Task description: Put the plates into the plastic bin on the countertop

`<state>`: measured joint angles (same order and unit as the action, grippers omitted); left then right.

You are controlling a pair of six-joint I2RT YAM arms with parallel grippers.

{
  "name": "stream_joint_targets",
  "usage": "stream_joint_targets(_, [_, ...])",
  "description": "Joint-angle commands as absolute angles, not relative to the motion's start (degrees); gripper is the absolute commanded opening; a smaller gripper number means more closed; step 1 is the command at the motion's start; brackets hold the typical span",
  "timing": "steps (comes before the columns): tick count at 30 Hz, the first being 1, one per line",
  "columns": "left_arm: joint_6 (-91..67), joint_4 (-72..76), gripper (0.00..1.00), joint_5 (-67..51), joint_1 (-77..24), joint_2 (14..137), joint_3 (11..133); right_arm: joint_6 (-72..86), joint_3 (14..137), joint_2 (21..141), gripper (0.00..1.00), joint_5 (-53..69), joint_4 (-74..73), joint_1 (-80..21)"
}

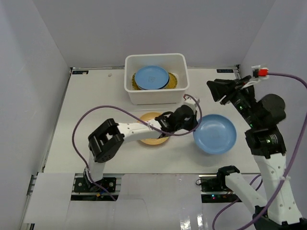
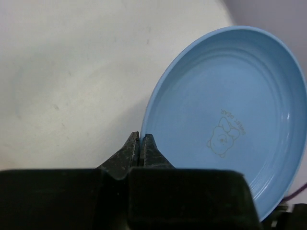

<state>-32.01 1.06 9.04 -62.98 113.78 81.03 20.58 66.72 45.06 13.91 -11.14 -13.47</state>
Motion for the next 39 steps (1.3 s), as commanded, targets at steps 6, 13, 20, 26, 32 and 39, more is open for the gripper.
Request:
stream_joint_targets(6, [-34.1, 0.0, 0.00, 4.6, -39.9, 91.6, 85.2, 22.4, 66.1, 41.3, 0.46, 17.5, -5.9, -13.4])
stream_joint_targets(13, [-35.2, -4.7, 0.00, -2.7, -20.9, 97.8, 86.7, 27.1, 55.1, 45.8, 0.45, 22.8, 1.3, -14.1])
stream_joint_targets(20, [-33.5, -9.8, 0.00, -8.3, -17.1, 111.9, 98.8, 23.6, 45.2, 56.7, 0.53, 14.0, 2.3, -24.0])
stream_joint_targets(26, [-31.6, -11.6, 0.00, -4.9, -17.1, 115.0, 99.8, 23.4, 41.2, 71.0, 0.71, 4.9, 6.9, -35.3])
stream_joint_targets(32, [-29.3, -10.7, 0.71, -10.9, -17.1, 113.5, 99.7, 25.5, 39.9, 81.6, 0.75, -3.7, 11.8, -38.0])
stream_joint_targets(39, [-30.5, -6.8, 0.98, -12.1, -17.1, 100.0, 95.5, 25.7, 42.6, 90.5, 0.52, -5.4, 11.8, -38.1])
